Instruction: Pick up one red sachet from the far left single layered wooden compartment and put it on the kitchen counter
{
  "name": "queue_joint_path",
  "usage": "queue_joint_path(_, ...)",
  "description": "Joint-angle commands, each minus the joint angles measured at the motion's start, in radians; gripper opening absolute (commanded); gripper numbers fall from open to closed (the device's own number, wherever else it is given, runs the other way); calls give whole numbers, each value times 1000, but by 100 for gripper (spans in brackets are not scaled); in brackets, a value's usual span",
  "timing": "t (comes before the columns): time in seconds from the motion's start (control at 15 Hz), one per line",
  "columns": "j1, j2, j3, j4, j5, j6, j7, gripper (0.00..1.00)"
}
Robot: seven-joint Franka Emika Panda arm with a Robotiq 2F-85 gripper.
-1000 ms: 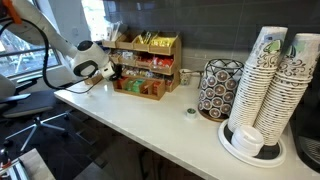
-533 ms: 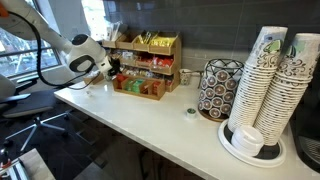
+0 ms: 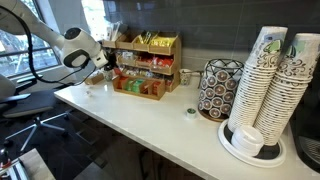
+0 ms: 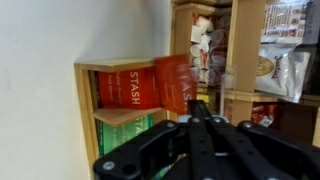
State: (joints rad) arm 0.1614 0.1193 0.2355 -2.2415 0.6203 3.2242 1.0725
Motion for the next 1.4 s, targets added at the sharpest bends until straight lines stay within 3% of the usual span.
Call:
queue_joint_path(0.0,13,-69,-12,-59,-1,-21,-19,0)
queue_joint_path(0.33,1,-141,-38,-144,-16,-39,-47,0)
queue_joint_path(0.53,-26,-196,-71,-227,-137,-77,-19,0)
queue_joint_path(0.67,-75,-238,-79,-277,-286,-133,23,0)
queue_joint_path(0.93,-257,-353,14,-302,-628,-329,160,0)
queue_joint_path(1.07,-274,-392,50,-261,-744,-463,226,0)
queue_joint_path(1.33,-212,-361,78,-151,-796,-707,213,0)
